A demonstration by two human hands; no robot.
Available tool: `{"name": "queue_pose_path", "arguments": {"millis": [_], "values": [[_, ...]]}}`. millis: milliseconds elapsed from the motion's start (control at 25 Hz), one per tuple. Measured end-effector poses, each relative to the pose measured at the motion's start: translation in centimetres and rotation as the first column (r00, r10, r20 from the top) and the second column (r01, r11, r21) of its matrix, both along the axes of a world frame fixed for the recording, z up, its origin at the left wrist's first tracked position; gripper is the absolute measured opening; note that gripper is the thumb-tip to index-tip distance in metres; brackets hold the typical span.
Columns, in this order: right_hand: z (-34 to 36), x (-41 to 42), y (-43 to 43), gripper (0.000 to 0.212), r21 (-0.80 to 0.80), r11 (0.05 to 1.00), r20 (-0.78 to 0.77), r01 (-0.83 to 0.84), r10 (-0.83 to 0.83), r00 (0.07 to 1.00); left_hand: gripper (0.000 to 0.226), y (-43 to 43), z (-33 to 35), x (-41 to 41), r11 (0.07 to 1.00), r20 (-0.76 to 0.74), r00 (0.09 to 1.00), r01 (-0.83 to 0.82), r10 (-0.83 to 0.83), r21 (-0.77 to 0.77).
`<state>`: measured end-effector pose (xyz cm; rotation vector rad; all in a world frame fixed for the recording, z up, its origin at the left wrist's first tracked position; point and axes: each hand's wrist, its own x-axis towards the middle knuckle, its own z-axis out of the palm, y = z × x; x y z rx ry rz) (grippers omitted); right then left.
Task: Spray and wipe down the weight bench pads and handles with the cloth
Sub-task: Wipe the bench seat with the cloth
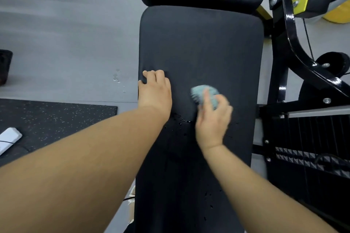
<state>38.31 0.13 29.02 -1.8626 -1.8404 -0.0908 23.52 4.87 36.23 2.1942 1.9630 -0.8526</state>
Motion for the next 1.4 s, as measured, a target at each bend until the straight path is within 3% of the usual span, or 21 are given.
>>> {"name": "queue_pose_path", "arguments": {"millis": [80,120,160,200,280,360,400,440,520,600,640,720,800,880,920,1000,1080,1160,1240,1320,1400], "values": [[-0.2,1.1,-0.5,0.045,-0.031,0.926,0.137,-0.375,0.376,0.916,0.082,0.1,0.0,0.3,1.0,-0.01,1.0,-0.013,0.013,0.003],[0.0,3.0,0.6,0.045,-0.04,0.889,0.165,-0.457,0.456,0.874,0.083,0.1,0.0,0.3,1.0,-0.011,1.0,-0.017,0.017,0.002],[0.4,5.2,2.1,0.042,-0.031,0.902,0.165,-0.431,0.43,0.888,0.083,0.2,0.0,0.4,1.0,-0.013,1.0,-0.015,0.015,0.001],[1.2,7.1,4.1,0.039,-0.025,0.95,0.144,-0.313,0.313,0.939,0.083,0.2,0.0,0.5,1.0,-0.019,1.0,-0.012,0.012,0.001],[2.3,9.0,8.4,0.042,-0.044,0.996,-0.014,0.079,-0.08,0.997,0.084,0.3,-0.2,0.5,1.0,-0.037,0.999,-0.017,0.016,-0.001],[3.0,6.0,10.4,0.043,-0.097,0.905,-0.204,0.414,-0.425,0.882,0.087,0.3,-0.1,0.6,1.0,-0.034,0.999,-0.03,0.03,-0.01],[3.3,3.2,10.0,0.041,-0.137,0.896,-0.251,0.422,-0.444,0.86,0.088,0.3,0.0,0.7,0.999,-0.032,0.999,-0.038,0.038,-0.014],[3.3,0.3,8.7,0.04,-0.14,0.935,-0.258,0.325,-0.351,0.9,0.089,0.3,0.2,0.8,0.999,-0.032,0.998,-0.046,0.045,-0.02],[1.9,-3.5,4.9,0.046,-0.028,0.997,-0.104,-0.066,0.063,0.993,0.091,0.4,0.3,0.9,0.997,-0.032,0.997,-0.069,0.068,-0.029],[0.8,-1.8,4.0,0.052,0.032,0.911,0.133,-0.411,0.404,0.905,0.093,0.3,0.5,0.8,0.996,-0.026,0.997,-0.078,0.077,-0.035],[0.6,0.5,5.2,0.052,0.051,0.874,0.218,-0.483,0.463,0.859,0.093,0.3,0.6,0.8,0.997,-0.02,0.997,-0.072,0.072,-0.035],[1.3,5.1,8.0,0.045,0.073,0.938,0.248,-0.338,0.311,0.917,0.094,0.2,0.9,0.7,0.997,-0.008,0.998,-0.062,0.061,-0.048],[2.4,7.8,10.3,0.041,0.04,0.999,0.089,0.003,-0.007,0.996,0.094,0.2,0.9,0.6,0.996,0.002,0.997,-0.074,0.074,-0.054],[2.4,6.3,10.4,0.043,-0.03,0.967,-0.028,0.254,-0.255,0.966,0.094,0.1,0.9,0.6,0.995,0.016,0.996,-0.085,0.086,-0.055],[2.1,4.4,9.4,0.043,-0.033,0.959,-0.046,0.281,-0.282,0.958,0.094,-0.1,0.9,0.6,0.993,0.032,0.994,-0.098,0.1,-0.059],[1.1,0.2,5.5,0.044,0.027,0.992,-0.048,0.124,-0.122,0.991,0.098,-0.2,1.0,0.4,0.992,0.058,0.991,-0.116,0.12,-0.058],[-0.6,-2.1,-0.3,0.047,-0.007,0.98,0.062,-0.201,0.201,0.978,0.099,-0.5,1.2,0.0,0.993,0.087,0.99,-0.11,0.115,-0.052],[-1.6,-1.1,-5.1,0.05,-0.068,0.87,0.153,-0.488,0.492,0.857,0.103,-1.2,1.0,-0.9,0.989,0.202,0.968,-0.141,0.147,-0.045],[-1.9,2.0,-6.8,0.052,-0.094,0.738,0.205,-0.668,0.671,0.712,0.105,-2.7,0.8,-2.1,0.977,0.376,0.903,-0.207,0.207,-0.04],[-1.5,4.8,-6.1,0.051,-0.087,0.707,0.286,-0.702,0.693,0.662,0.089,-5.5,0.1,-3.3,0.951,0.49,0.826,-0.31,0.277,-0.015],[-0.8,5.1,-3.7,0.049,-0.045,0.822,0.295,-0.568,0.554,0.779,0.066,-9.0,-0.7,-4.5,0.873,0.589,0.679,-0.477,0.438,-0.1]]}}
